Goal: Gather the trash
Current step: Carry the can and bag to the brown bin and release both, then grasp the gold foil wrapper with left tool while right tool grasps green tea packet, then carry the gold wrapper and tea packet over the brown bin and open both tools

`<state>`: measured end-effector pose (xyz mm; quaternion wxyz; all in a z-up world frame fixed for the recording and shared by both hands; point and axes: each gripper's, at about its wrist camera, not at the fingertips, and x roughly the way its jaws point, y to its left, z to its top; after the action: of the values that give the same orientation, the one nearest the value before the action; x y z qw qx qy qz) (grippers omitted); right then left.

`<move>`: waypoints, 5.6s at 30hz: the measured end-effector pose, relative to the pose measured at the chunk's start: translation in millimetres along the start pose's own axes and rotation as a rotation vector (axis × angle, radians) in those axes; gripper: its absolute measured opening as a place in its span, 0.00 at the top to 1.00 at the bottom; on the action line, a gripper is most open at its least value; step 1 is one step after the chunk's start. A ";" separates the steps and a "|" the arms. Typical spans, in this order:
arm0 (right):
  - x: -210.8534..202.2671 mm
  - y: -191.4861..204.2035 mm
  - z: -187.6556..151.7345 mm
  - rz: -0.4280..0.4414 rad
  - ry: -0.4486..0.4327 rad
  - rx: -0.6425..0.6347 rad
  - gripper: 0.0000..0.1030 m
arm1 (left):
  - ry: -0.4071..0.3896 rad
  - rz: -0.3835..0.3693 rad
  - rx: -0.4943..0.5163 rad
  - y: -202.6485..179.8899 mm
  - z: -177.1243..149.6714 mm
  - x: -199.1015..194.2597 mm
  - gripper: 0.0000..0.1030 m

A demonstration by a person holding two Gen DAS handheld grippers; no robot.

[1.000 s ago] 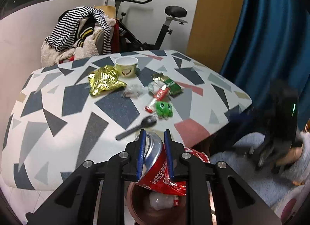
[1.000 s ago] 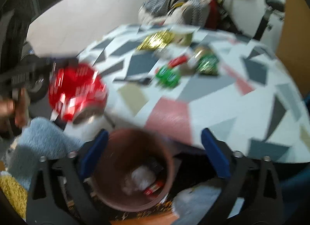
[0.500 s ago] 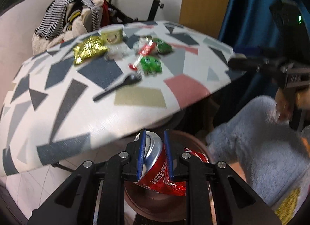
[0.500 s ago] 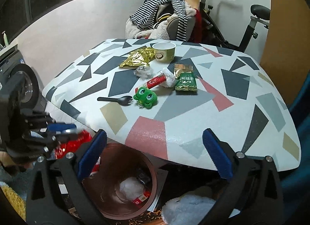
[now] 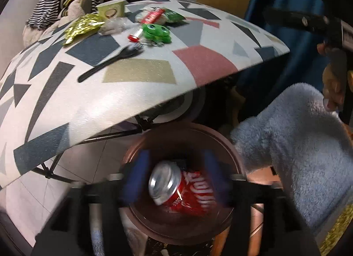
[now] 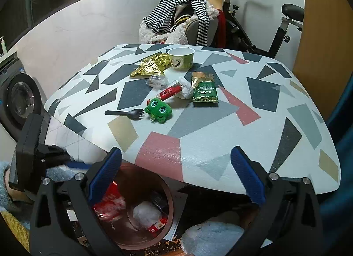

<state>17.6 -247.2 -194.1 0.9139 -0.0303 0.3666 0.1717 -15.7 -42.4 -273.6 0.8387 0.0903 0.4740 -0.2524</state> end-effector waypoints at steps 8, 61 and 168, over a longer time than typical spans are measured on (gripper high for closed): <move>-1.7 -7.9 -1.8 -0.027 0.001 0.013 0.05 | -0.121 0.130 -0.078 32.5 14.5 -43.6 0.06; 202.6 -72.5 121.1 -0.037 0.205 0.080 0.69 | -0.206 0.063 -0.433 228.4 167.5 -10.4 0.07; 16.6 58.6 -38.5 0.168 0.086 -0.088 0.75 | -0.335 0.179 -0.246 39.1 -24.6 -106.6 0.06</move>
<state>-16.3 -194.3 -229.3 0.8774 -0.0469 0.3988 0.2625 -59.3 36.7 -200.6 0.9294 -0.0143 0.3455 -0.1288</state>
